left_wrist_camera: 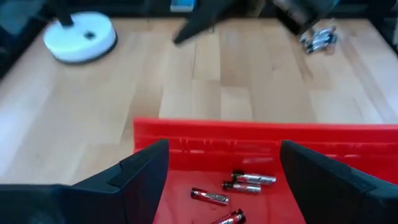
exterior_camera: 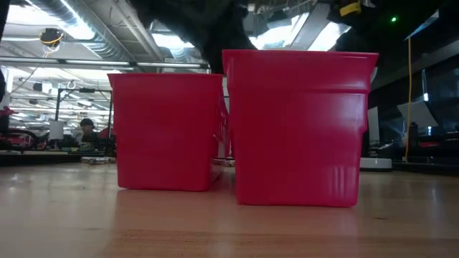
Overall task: Sort batteries
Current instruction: Put the black battery into the left red bin
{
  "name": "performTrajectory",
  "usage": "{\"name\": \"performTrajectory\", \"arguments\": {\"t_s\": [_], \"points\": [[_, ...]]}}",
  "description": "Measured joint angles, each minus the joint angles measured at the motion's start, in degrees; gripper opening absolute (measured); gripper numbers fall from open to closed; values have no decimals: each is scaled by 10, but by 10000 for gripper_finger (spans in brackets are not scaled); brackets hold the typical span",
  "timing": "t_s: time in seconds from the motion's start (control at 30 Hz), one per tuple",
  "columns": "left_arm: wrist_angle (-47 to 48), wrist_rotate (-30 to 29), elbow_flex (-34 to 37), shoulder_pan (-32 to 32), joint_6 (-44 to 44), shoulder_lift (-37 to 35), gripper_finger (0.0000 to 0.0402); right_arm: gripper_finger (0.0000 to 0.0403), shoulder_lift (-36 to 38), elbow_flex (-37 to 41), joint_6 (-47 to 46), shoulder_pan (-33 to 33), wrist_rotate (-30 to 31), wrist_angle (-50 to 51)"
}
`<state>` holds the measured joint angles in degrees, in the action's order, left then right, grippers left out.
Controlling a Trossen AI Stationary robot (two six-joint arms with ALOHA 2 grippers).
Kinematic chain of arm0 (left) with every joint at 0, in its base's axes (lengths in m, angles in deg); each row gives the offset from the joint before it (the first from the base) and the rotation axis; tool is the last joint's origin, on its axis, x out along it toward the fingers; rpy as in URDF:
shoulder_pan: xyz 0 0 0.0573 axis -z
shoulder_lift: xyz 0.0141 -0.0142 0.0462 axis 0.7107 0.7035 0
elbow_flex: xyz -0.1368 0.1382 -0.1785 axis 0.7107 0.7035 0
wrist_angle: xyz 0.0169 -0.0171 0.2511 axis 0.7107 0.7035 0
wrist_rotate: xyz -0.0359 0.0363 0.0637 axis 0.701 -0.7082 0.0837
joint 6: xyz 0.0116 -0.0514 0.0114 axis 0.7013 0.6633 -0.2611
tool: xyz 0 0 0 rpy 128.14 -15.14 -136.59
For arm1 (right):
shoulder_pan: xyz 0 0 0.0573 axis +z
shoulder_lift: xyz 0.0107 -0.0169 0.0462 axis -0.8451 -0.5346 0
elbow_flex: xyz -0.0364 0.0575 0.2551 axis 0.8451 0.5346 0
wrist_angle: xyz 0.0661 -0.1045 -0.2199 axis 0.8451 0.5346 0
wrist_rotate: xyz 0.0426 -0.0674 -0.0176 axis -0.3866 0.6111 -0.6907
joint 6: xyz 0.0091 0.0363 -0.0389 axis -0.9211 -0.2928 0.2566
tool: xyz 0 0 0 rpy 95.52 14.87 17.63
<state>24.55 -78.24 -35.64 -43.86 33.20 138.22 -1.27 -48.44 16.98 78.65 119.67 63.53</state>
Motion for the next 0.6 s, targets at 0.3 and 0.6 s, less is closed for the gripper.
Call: {"name": "performTrajectory", "arguments": {"t_s": [0.3,0.6], "points": [[34,-57,47,8,-35,-126,296,163,0,-88,-78,-42,-248,312],[-29,-134,169,47,-10,-241,296,163,0,-69,2,-79,-404,479]]}}
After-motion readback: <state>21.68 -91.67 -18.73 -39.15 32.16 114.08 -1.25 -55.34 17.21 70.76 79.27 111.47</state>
